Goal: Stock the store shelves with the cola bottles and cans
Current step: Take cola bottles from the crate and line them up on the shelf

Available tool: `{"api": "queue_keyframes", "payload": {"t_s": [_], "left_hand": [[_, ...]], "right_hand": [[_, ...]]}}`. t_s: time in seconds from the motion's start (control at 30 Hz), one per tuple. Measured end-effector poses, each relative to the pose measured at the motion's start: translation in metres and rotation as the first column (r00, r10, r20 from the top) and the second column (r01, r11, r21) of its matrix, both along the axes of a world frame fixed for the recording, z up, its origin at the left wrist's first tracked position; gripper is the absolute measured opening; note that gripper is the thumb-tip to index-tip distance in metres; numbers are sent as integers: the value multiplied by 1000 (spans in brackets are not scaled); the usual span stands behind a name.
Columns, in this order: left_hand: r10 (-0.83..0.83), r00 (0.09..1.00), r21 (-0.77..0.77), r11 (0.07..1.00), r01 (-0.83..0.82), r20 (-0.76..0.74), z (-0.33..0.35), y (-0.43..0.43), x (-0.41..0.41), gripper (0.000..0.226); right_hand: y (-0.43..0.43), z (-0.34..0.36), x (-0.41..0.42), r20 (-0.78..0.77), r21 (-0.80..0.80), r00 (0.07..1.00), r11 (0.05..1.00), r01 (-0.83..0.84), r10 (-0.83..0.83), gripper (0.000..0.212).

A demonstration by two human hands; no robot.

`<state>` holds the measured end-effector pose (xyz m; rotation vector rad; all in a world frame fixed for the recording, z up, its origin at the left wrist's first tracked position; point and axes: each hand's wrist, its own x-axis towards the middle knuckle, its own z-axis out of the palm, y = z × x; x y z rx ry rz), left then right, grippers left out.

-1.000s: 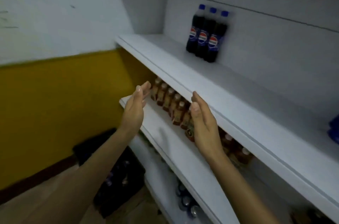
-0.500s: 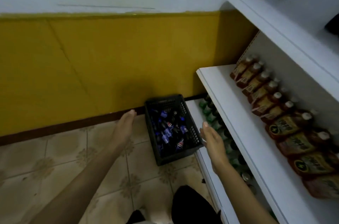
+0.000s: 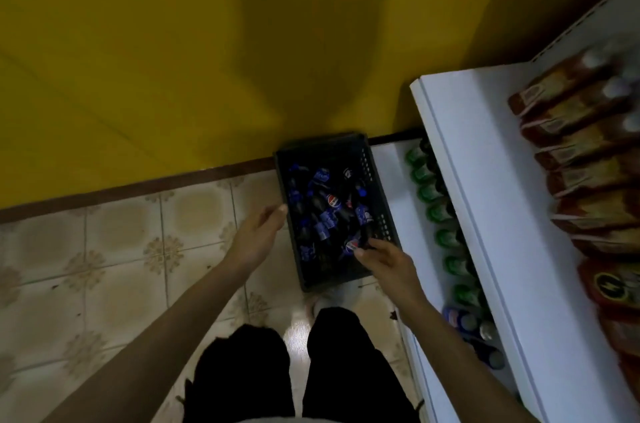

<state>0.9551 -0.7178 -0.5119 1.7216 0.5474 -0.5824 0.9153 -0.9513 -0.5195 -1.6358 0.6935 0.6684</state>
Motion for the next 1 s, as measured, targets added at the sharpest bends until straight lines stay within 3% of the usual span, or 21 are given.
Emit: {"api": "queue_keyframes", "payload": {"t_s": [0.27, 0.4, 0.47, 0.53, 0.63, 0.7, 0.77, 0.83, 0.93, 1.0], "left_hand": [[-185, 972, 64, 979, 196, -146, -189, -32, 104, 37], [-313, 929, 72, 940, 332, -196, -325, -45, 141, 47], [-559, 817, 303, 761, 573, -139, -395, -48, 158, 57], [-792, 588, 543, 425, 724, -163, -453, -51, 177, 70], [-933, 208, 705, -65, 707, -295, -518, -57, 199, 88], [-923, 23, 704, -276, 654, -384, -546, -65, 205, 101], [-892, -68, 698, -396, 597, -448, -563, -73, 208, 107], [-877, -109, 706, -445, 552, -468, -568, -76, 211, 104], [-897, -209, 719, -439, 540, -391, -555, -75, 220, 94], [-913, -231, 699, -407, 588, -337, -532, -74, 222, 88]], "right_hand": [[-13, -209, 85, -231, -88, 969, 990, -114, 91, 52], [-8, -340, 110, -226, -191, 968, 970, -152, 107, 50], [1, -401, 120, -186, -236, 975, 957, -167, 124, 58], [12, -456, 129, -126, -247, 981, 953, -176, 149, 58], [24, -513, 135, -19, -322, 986, 932, -163, 166, 60], [30, -535, 135, 31, -388, 989, 913, -124, 148, 63], [32, -547, 129, 54, -456, 986, 882, -118, 159, 68], [34, -550, 122, 62, -521, 974, 839, -157, 220, 73], [33, -539, 117, 71, -557, 958, 807, -194, 279, 81], [30, -521, 115, 78, -514, 959, 835, -194, 271, 90]]}}
